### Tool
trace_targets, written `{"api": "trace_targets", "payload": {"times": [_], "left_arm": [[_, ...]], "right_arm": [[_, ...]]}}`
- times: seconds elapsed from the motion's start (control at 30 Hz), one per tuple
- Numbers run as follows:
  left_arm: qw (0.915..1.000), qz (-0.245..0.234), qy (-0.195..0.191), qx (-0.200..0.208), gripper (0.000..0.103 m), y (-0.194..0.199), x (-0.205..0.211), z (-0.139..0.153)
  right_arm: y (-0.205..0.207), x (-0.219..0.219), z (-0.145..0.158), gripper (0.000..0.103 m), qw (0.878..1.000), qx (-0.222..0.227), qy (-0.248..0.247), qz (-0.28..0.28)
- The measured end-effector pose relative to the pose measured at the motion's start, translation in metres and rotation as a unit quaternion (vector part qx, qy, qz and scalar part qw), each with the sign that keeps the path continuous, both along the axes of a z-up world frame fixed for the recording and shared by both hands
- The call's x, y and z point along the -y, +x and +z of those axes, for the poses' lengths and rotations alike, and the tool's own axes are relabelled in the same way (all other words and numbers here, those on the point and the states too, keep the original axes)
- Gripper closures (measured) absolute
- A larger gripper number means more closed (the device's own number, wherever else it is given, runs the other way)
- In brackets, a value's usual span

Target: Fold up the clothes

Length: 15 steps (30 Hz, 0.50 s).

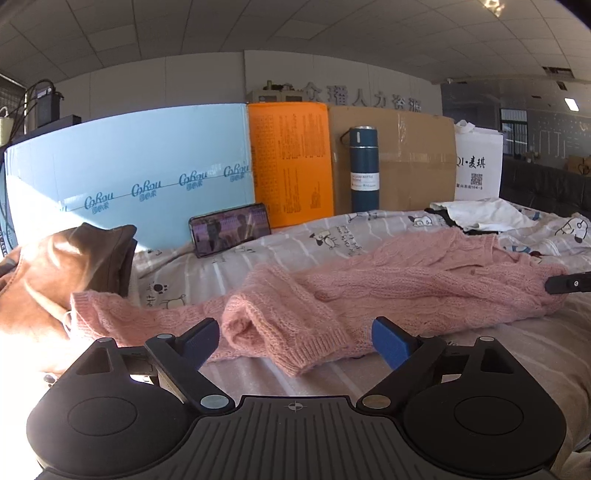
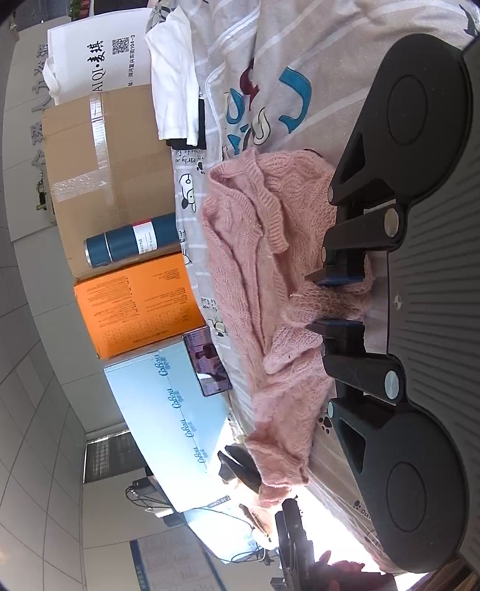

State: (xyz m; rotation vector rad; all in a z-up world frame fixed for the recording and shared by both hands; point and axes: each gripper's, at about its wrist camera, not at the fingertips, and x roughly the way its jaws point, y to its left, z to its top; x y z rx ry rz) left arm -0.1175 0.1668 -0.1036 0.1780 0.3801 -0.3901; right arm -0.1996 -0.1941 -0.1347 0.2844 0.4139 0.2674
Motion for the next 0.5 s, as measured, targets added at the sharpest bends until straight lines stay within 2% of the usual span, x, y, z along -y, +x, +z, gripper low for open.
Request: {"api": "trace_targets", "payload": {"times": [0.07,0.1,0.13,0.27,0.37,0.43,0.5], "left_arm": [[0.9999,0.007,0.016,0.002,0.011,0.007,0.014,-0.001],[0.9997,0.008,0.022,0.004,0.011,0.010,0.021,-0.001],[0.9996,0.011,0.026,0.004,0.011,0.013,0.025,0.000],[0.9989,0.021,0.041,-0.008,0.011,0.027,0.040,-0.003],[0.9973,0.028,0.056,-0.038,0.013,0.039,0.042,-0.012],[0.9964,0.037,0.053,-0.055,0.024,0.043,0.038,-0.016],[0.9959,0.046,0.038,-0.068,0.059,0.045,0.027,-0.017]], "right_arm": [[-0.005,0.002,0.000,0.075,1.000,0.009,0.009,-0.001],[-0.007,0.003,0.000,0.060,1.000,0.014,0.013,-0.001],[-0.009,0.004,0.001,0.050,1.000,0.020,0.016,-0.004],[-0.009,0.009,0.008,0.038,0.998,0.049,0.024,-0.023],[0.001,0.012,0.014,0.036,0.997,0.058,0.036,-0.028],[0.012,0.011,0.015,0.035,0.997,0.052,0.050,-0.020],[0.022,0.007,0.011,0.035,0.998,0.036,0.055,-0.005]]}}
